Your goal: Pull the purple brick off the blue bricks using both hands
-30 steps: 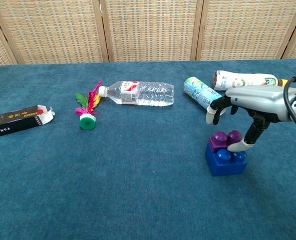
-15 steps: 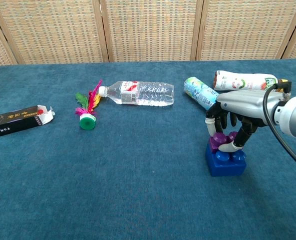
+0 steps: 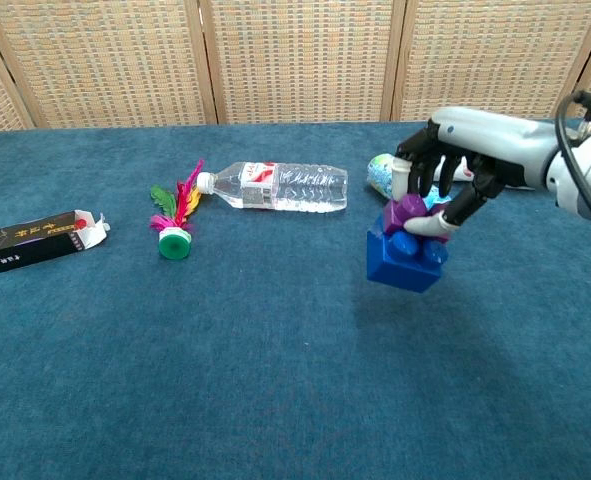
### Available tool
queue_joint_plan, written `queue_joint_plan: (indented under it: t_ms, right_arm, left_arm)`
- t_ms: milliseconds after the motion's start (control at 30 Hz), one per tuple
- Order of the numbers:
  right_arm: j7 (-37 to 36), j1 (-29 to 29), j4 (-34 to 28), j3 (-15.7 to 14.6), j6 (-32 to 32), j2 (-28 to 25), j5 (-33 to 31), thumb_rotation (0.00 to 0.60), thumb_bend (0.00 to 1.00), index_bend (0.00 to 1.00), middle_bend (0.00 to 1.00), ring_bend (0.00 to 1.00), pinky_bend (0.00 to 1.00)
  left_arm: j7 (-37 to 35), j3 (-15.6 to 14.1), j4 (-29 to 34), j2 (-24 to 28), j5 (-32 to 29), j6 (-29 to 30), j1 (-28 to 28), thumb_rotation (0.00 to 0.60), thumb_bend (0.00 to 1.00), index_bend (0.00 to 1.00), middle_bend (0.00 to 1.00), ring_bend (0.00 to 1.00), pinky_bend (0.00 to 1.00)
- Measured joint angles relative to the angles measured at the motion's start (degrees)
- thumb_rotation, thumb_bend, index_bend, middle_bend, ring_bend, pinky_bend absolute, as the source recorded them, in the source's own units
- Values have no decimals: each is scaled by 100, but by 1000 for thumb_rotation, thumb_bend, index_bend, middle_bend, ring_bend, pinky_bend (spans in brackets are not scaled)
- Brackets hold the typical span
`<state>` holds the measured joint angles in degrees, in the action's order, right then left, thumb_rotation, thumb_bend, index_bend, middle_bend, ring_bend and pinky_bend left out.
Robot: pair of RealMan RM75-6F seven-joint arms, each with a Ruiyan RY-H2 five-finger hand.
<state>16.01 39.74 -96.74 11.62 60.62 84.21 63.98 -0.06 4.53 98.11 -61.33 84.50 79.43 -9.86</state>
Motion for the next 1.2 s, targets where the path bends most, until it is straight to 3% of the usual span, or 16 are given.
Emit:
queue_joint_plan:
  t_ms: [233,367,500,833,1200]
  right_arm:
    - [-1800,14,295,609,-58,159,131,600,314,586,619,407,410]
    - [-2460,85,476,1033,-140,432,-124,600,314,586,619,407,410]
    - [-2680,176,538,1223,-247,594,-369,600,314,587,618,407,410]
    - [-2503,321,498,1257,-230,783,-494,600,315,588,620,407,410]
    - [-2375,406,410,1192,-218,926,-486,600,314,588,620,407,410]
  left_arm:
    - [-1041,207,-316,-91,202,-926,-815,600,0,0,0,0,60]
    - [-1497,366,-377,-192,274,-1533,-1374,600,0,0,0,0,58]
    - [-1708,537,-274,-253,223,-2184,-1910,600,0,0,0,0,56]
    - [-1840,1012,5,-483,-760,-3614,-3022,600,0,0,0,0,56]
    - [-1257,1208,-113,-908,-2219,-4413,-3925,600,0,42,52,13,59]
